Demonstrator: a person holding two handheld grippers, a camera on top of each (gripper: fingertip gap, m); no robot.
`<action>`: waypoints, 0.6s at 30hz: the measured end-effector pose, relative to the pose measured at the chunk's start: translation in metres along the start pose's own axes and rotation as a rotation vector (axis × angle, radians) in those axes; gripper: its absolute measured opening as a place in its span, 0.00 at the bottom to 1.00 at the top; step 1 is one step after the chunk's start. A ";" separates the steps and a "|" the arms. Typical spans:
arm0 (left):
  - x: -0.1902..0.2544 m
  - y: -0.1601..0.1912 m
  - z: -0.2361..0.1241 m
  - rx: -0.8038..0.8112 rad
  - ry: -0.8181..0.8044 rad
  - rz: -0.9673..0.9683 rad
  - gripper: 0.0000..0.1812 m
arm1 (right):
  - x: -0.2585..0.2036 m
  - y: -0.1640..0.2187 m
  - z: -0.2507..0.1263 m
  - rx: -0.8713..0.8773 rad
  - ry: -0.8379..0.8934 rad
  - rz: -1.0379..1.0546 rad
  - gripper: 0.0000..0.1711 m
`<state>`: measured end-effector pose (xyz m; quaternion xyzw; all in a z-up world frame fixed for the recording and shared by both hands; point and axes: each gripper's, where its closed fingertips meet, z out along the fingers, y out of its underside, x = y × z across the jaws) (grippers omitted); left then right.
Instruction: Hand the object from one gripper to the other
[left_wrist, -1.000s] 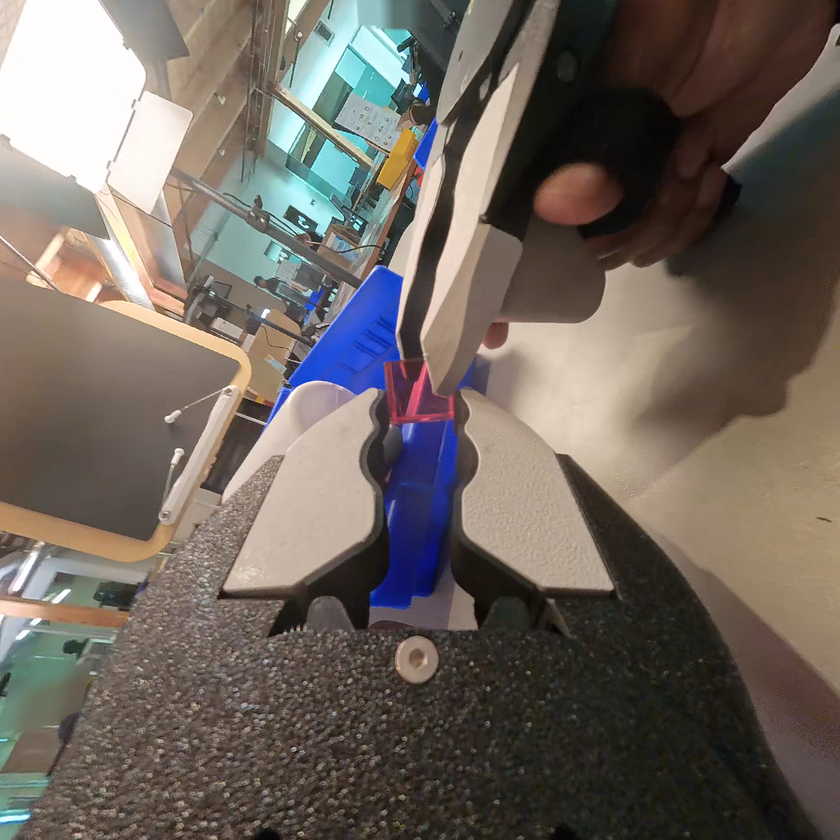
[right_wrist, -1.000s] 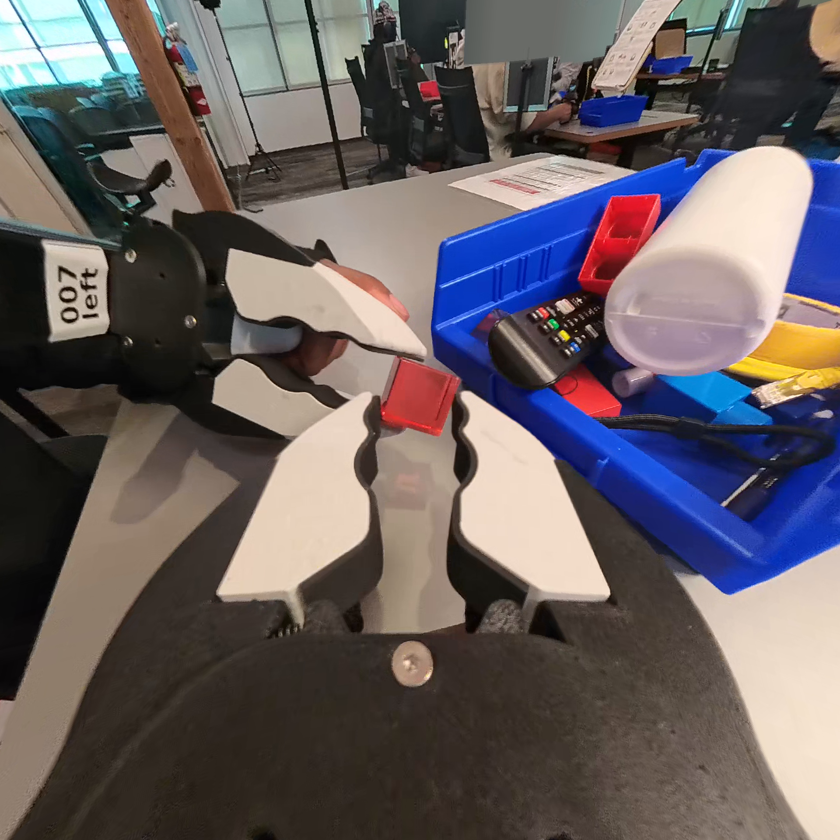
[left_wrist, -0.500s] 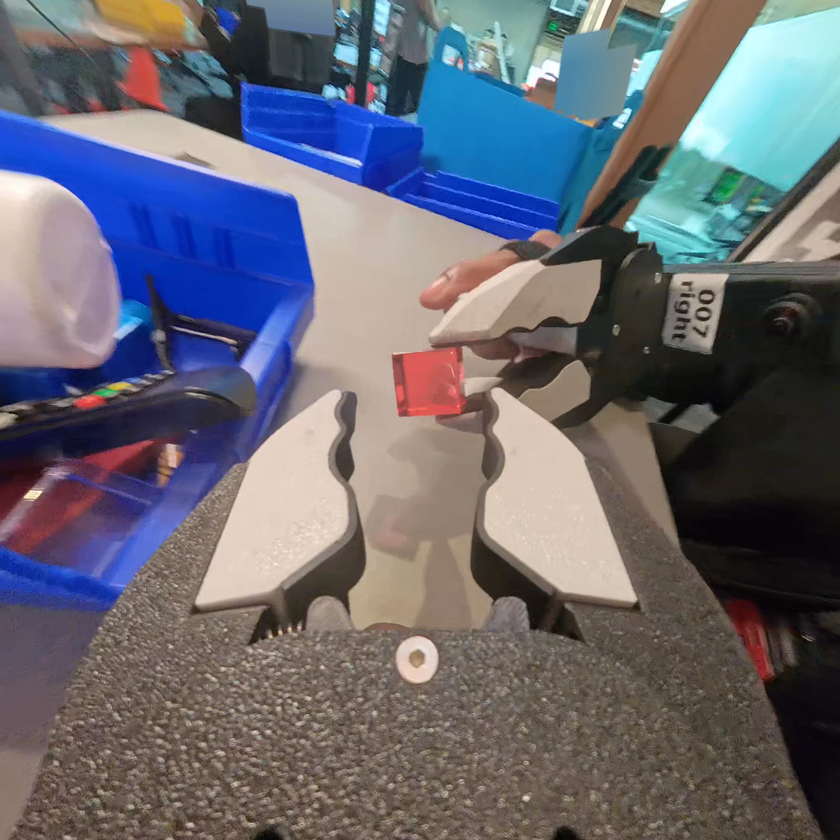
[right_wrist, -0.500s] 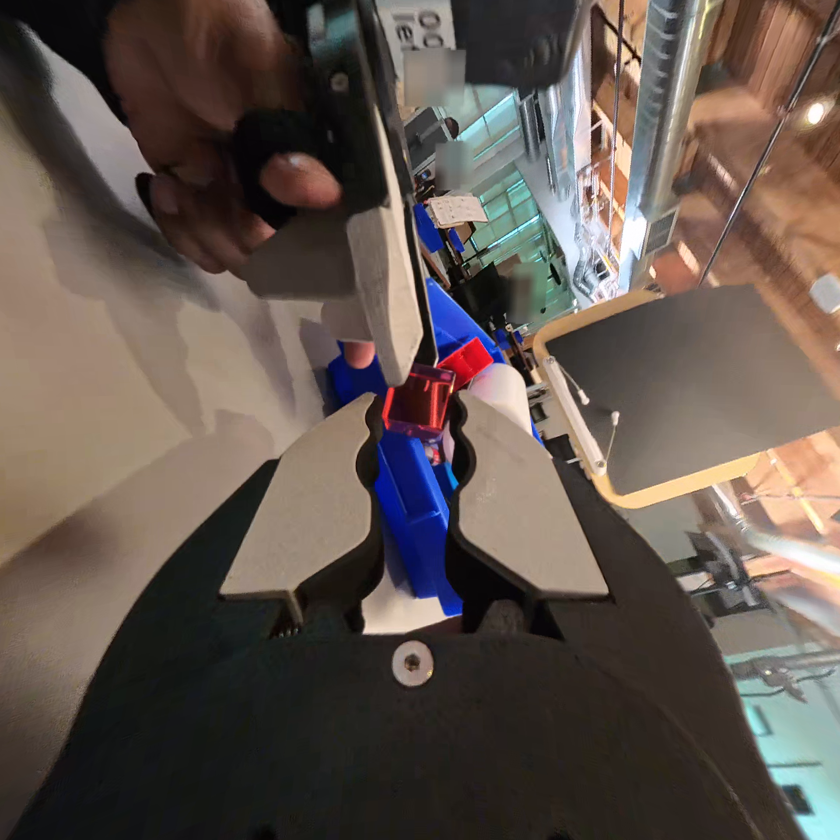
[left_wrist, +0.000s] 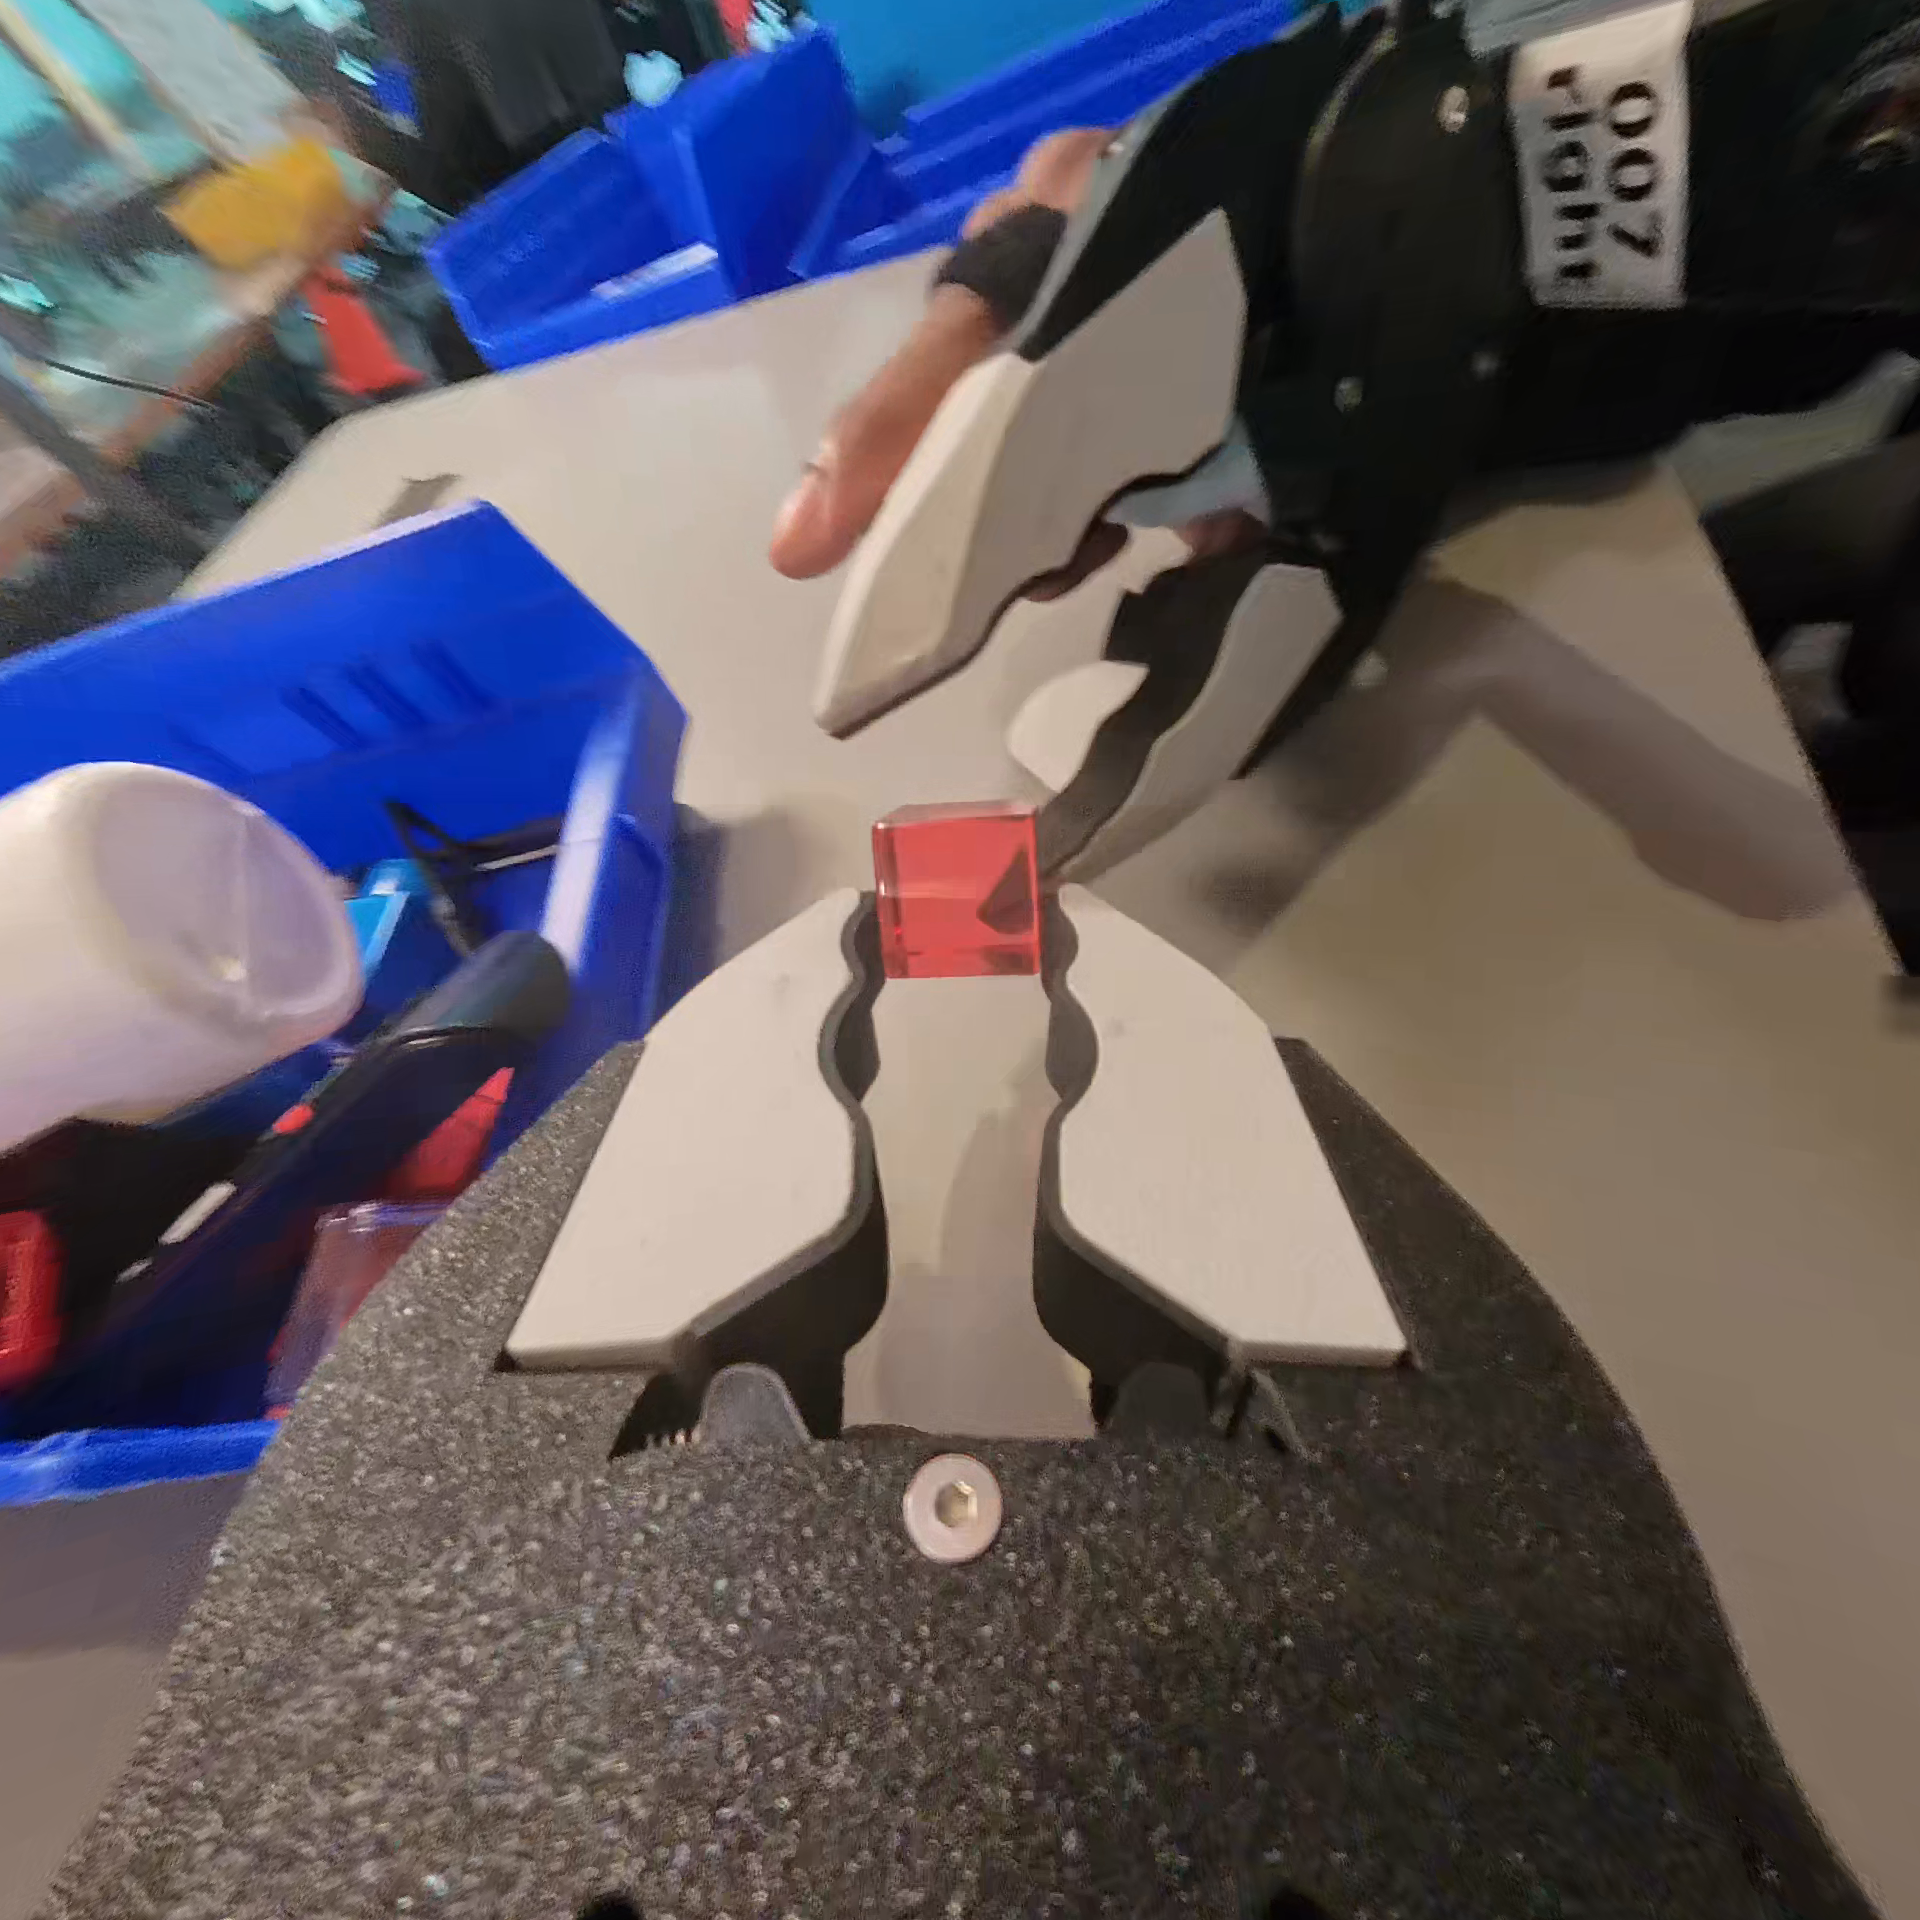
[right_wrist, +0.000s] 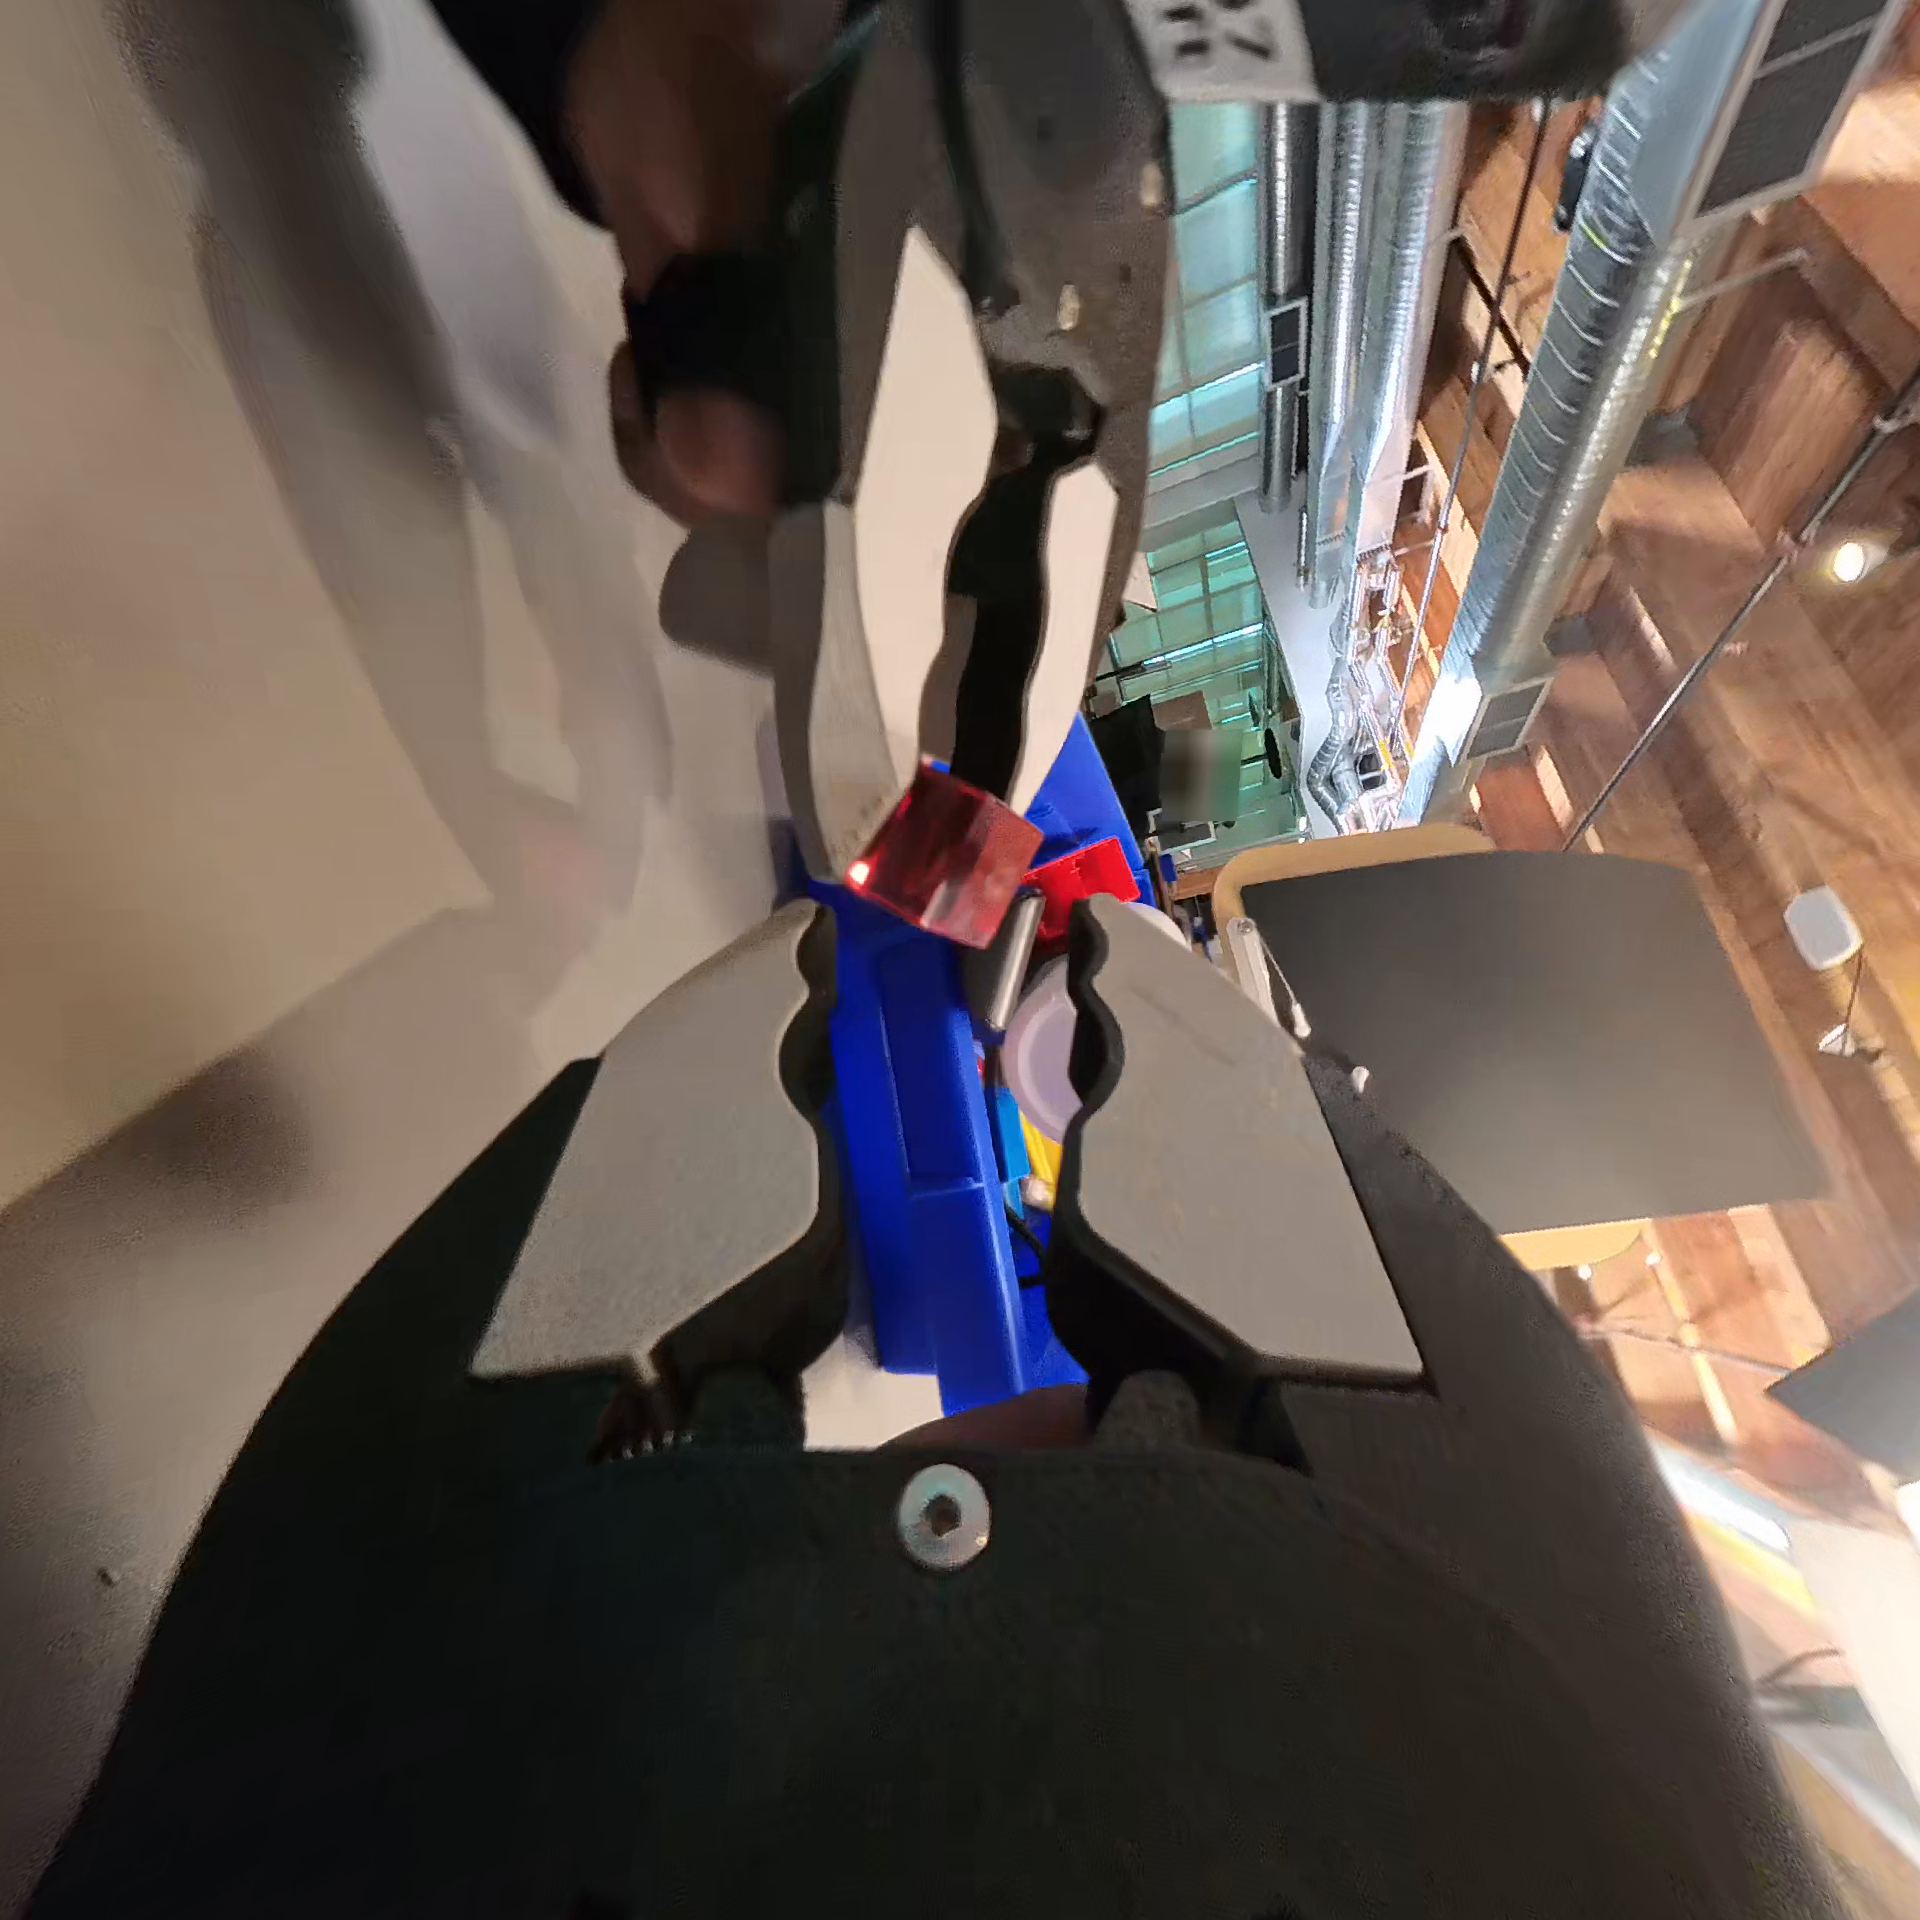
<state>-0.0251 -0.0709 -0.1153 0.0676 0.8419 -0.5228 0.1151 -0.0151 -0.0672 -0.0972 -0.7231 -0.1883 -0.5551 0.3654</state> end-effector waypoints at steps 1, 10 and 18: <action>0.007 0.004 0.000 -0.022 0.057 -0.017 0.16 | -0.004 0.000 0.000 -0.005 -0.014 -0.034 0.27; 0.034 0.024 0.003 -0.132 0.265 -0.126 0.16 | -0.035 -0.019 0.001 0.046 -0.107 -0.162 0.29; 0.003 0.006 0.001 -0.006 0.023 0.047 0.27 | -0.012 0.006 0.008 -0.054 -0.076 0.135 0.17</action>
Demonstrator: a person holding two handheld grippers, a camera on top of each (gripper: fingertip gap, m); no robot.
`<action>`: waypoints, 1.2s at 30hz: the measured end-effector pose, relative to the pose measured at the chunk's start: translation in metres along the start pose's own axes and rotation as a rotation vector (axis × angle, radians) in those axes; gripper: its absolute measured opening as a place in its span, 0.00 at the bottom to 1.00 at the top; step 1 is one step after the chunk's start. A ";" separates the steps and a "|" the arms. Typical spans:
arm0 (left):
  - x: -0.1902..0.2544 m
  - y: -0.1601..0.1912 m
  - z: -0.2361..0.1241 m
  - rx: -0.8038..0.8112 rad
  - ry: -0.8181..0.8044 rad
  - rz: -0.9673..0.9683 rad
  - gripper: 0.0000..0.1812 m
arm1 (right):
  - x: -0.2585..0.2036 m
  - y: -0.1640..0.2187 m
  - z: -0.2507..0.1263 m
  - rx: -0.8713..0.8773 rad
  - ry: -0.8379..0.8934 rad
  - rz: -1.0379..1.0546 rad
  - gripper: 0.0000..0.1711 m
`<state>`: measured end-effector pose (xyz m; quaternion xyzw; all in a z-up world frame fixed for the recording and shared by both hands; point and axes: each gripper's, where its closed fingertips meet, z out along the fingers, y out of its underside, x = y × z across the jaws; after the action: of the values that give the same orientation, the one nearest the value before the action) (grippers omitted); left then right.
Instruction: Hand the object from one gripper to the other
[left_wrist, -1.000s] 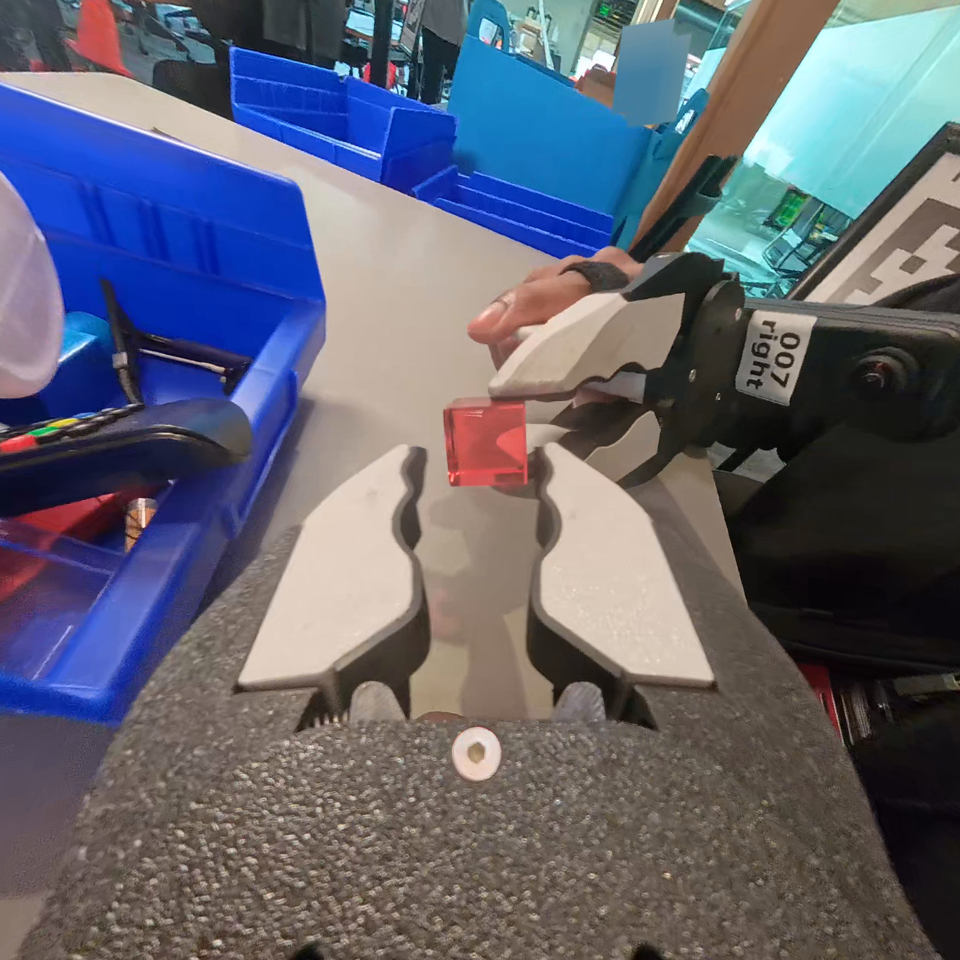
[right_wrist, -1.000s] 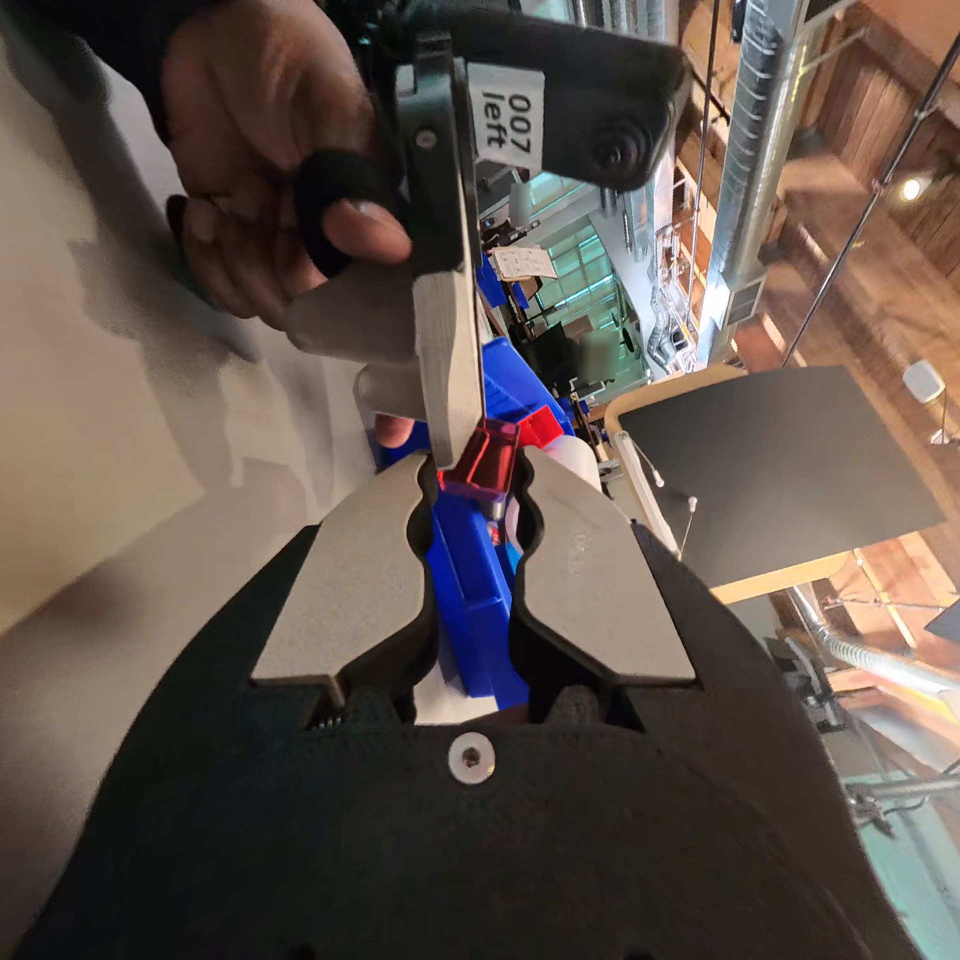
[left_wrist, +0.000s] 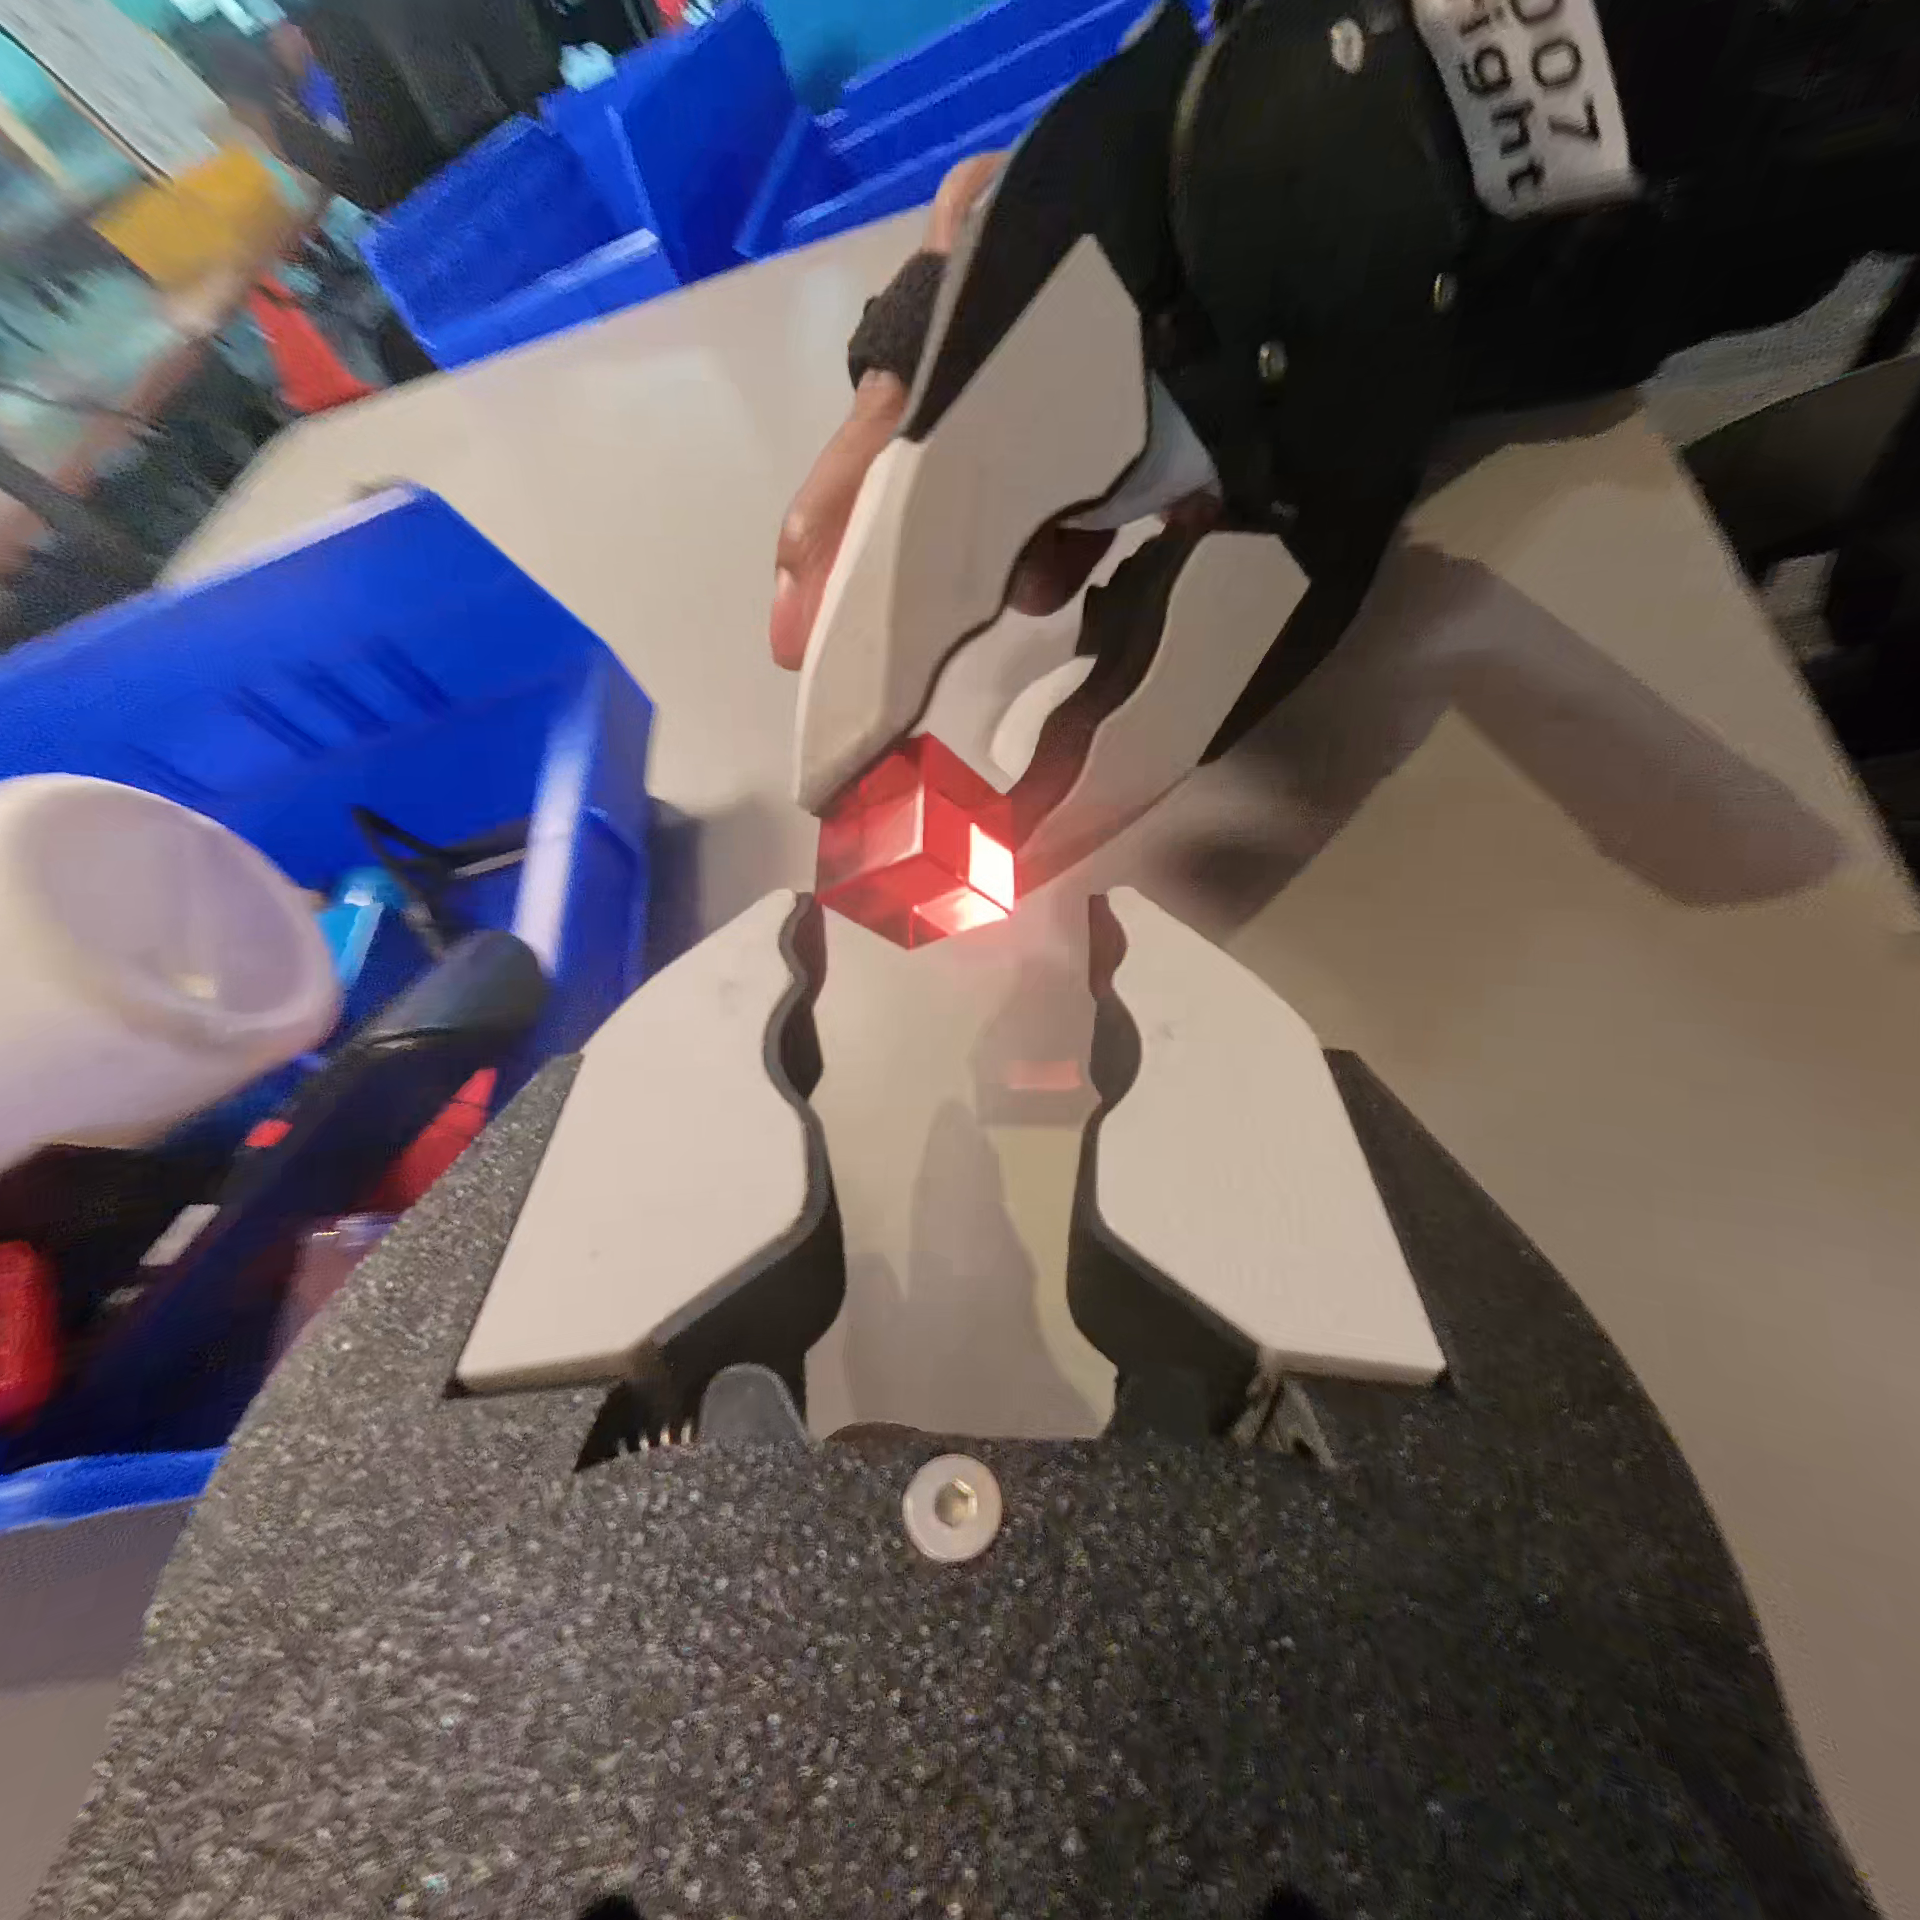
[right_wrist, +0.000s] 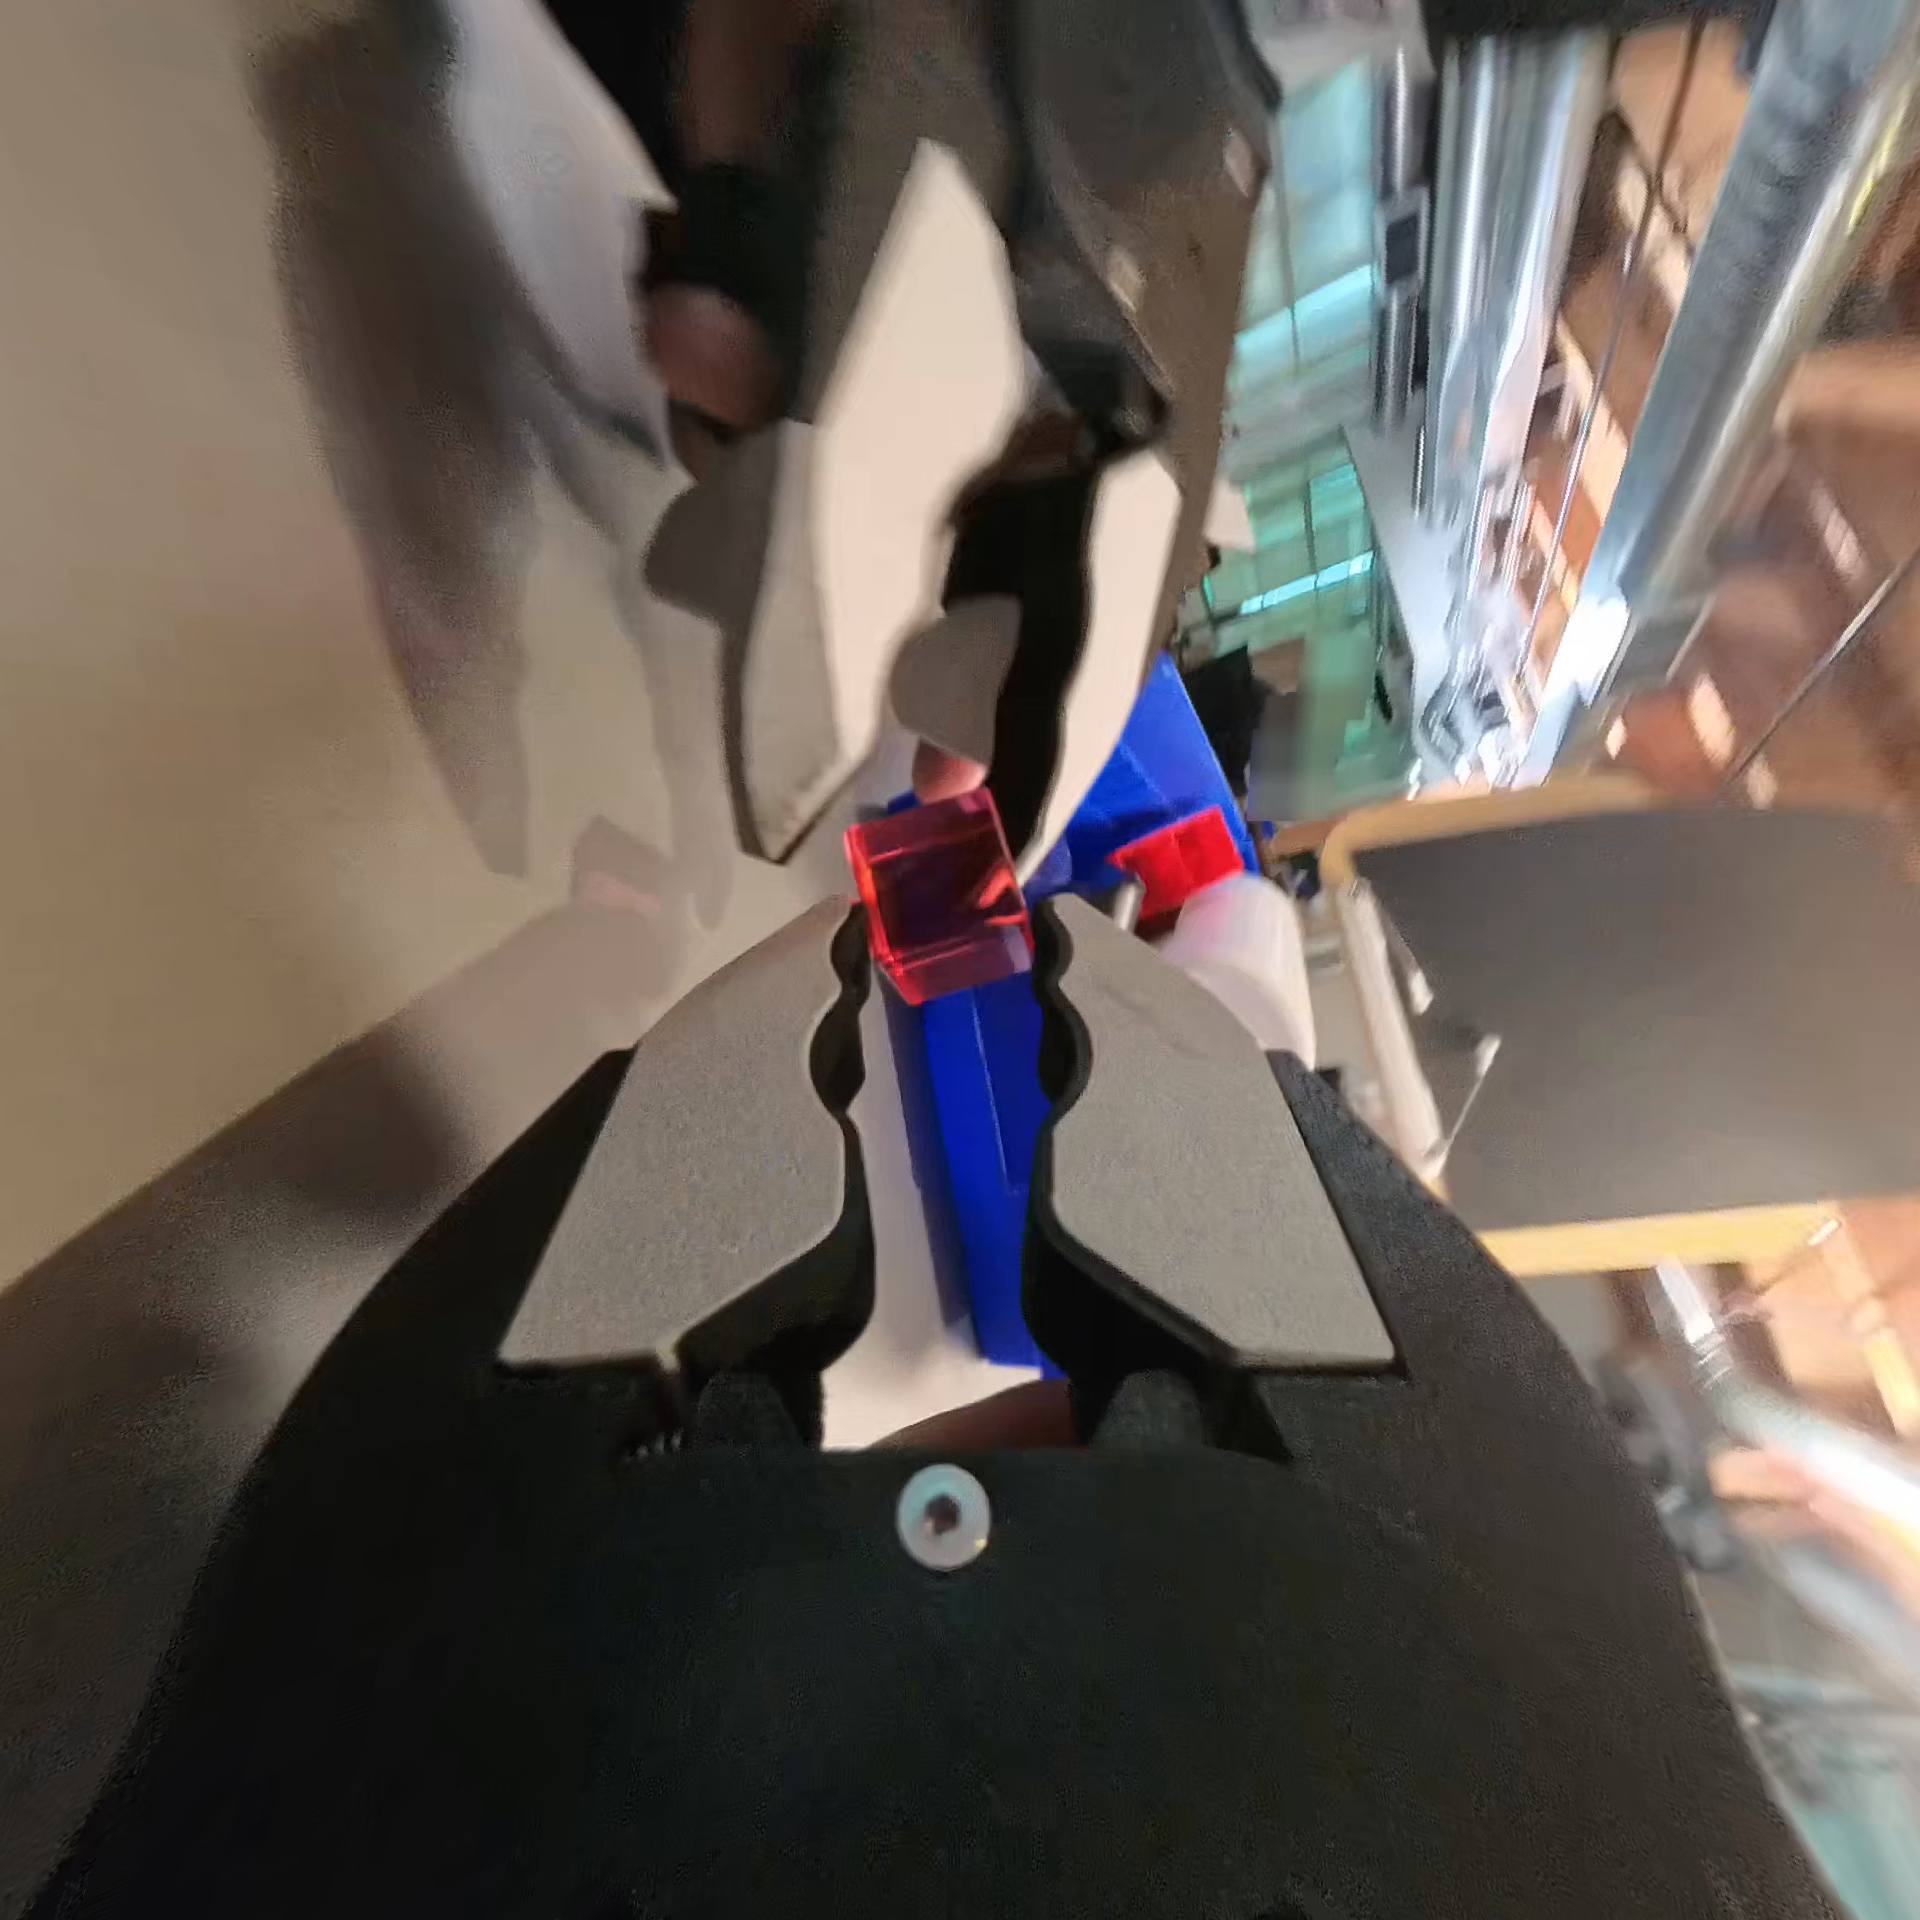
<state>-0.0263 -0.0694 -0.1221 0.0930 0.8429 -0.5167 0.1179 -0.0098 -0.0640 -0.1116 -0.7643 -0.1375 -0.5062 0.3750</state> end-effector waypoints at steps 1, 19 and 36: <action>-0.006 -0.002 -0.002 0.006 -0.056 0.057 0.28 | 0.005 0.006 0.001 -0.019 -0.002 0.081 0.17; -0.007 -0.015 0.005 -0.016 -0.437 0.836 0.30 | -0.012 0.008 -0.008 0.035 -0.530 1.046 0.17; -0.048 -0.007 -0.004 -0.141 -0.649 0.594 0.16 | 0.020 0.021 0.005 -0.017 -0.201 1.043 0.21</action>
<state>0.0170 -0.0711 -0.1006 0.1558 0.7322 -0.4043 0.5256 0.0149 -0.0777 -0.1042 -0.7790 0.2296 -0.1779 0.5557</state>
